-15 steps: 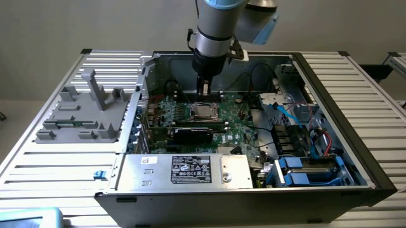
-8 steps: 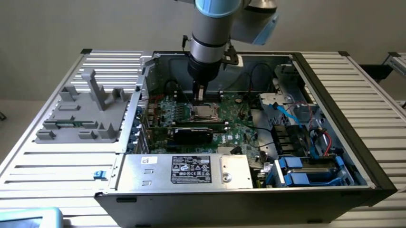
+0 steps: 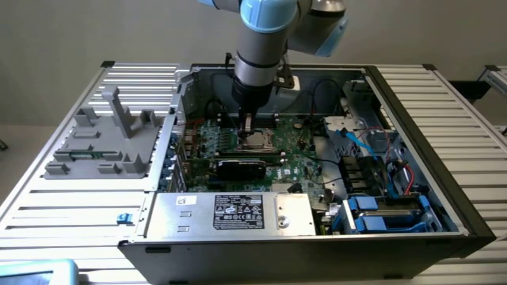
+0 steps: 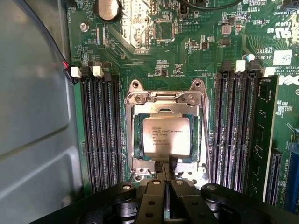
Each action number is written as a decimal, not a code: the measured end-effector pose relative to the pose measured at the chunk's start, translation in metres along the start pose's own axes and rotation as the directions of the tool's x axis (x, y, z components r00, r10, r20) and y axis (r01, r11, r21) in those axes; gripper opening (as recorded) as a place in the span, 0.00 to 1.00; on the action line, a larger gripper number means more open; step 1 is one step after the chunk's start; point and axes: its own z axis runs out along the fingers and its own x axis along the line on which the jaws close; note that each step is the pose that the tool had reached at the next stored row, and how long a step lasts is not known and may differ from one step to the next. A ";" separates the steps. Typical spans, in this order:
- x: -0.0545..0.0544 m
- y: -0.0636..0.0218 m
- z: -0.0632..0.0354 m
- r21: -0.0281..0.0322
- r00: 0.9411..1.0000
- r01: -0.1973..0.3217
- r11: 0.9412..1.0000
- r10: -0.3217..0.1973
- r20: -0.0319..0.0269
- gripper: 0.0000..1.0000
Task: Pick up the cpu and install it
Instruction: 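Close the cpu cover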
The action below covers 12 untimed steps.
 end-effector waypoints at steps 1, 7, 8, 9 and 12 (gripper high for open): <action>0.000 -0.0005 0.0018 0.000 1.000 0.000 1.000 0.000 0.000 0.11; -0.001 -0.0029 0.0072 -0.001 1.000 0.000 1.000 0.000 0.000 0.11; -0.001 -0.0030 0.0075 -0.001 1.000 0.000 1.000 0.000 0.000 0.11; -0.001 -0.0030 0.0078 -0.001 1.000 0.000 1.000 0.000 0.000 0.11; -0.001 -0.0032 0.0082 -0.001 1.000 0.000 1.000 0.000 0.000 0.11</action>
